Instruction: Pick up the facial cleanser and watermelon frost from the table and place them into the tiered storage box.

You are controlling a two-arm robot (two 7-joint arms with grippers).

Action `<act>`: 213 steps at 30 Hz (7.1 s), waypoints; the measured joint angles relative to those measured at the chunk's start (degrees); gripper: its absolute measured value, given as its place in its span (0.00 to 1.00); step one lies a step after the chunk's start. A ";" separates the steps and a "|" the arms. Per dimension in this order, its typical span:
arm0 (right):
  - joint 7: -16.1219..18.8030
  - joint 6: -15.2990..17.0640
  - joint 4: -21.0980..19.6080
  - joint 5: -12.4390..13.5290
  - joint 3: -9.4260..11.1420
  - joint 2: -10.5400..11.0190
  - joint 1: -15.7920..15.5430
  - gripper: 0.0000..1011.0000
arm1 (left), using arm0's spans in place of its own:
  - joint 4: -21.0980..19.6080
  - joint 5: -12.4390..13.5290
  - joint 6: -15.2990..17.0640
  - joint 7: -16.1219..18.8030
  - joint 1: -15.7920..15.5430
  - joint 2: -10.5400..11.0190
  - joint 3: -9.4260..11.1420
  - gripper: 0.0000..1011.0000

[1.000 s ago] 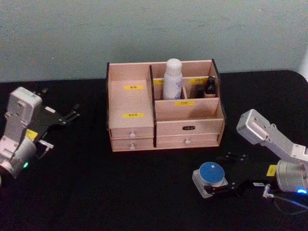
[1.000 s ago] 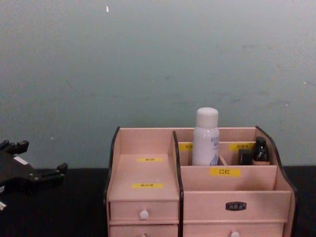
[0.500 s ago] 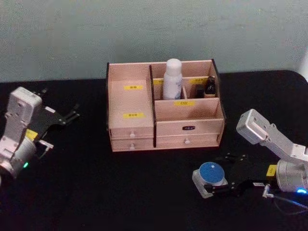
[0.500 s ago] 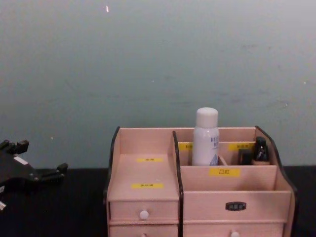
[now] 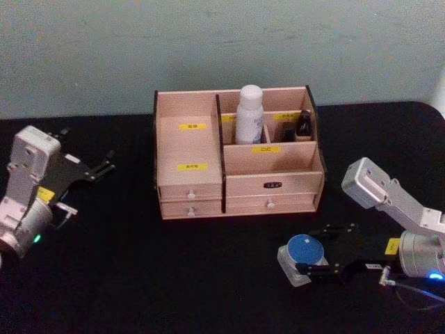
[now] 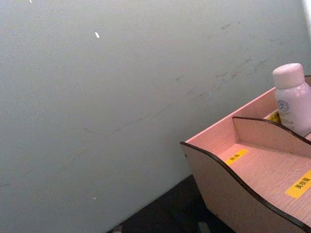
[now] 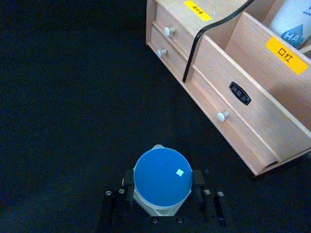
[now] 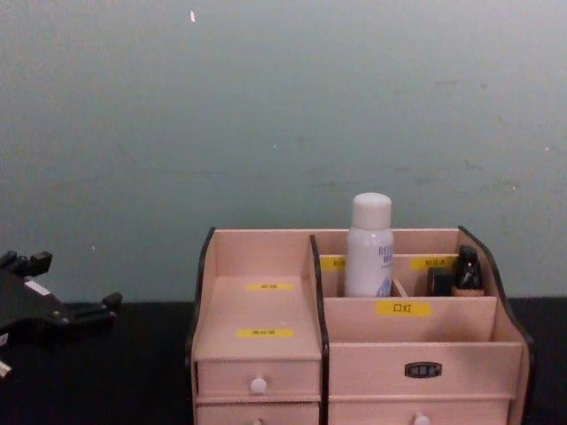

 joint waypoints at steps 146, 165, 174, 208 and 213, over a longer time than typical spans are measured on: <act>-3.72 2.78 37.22 -5.28 -10.20 -34.88 35.54 0.71 | 0.00 0.00 0.00 0.00 0.00 0.00 0.00 0.99; -3.73 2.85 37.07 -4.94 -10.19 -34.75 35.47 0.84 | 0.00 0.00 0.00 0.00 0.00 0.00 0.00 0.99; -3.73 2.85 37.05 -4.88 -10.20 -34.71 35.47 0.99 | 0.00 0.00 0.00 0.00 0.00 0.00 0.00 0.99; -2.96 2.49 33.24 -3.88 -8.03 -33.49 33.58 0.99 | 0.00 0.00 0.00 0.00 0.00 0.00 0.00 0.99; -2.14 1.36 29.07 -2.47 -6.78 -31.46 31.44 0.99 | 0.00 0.00 0.00 0.00 0.00 0.00 0.00 0.99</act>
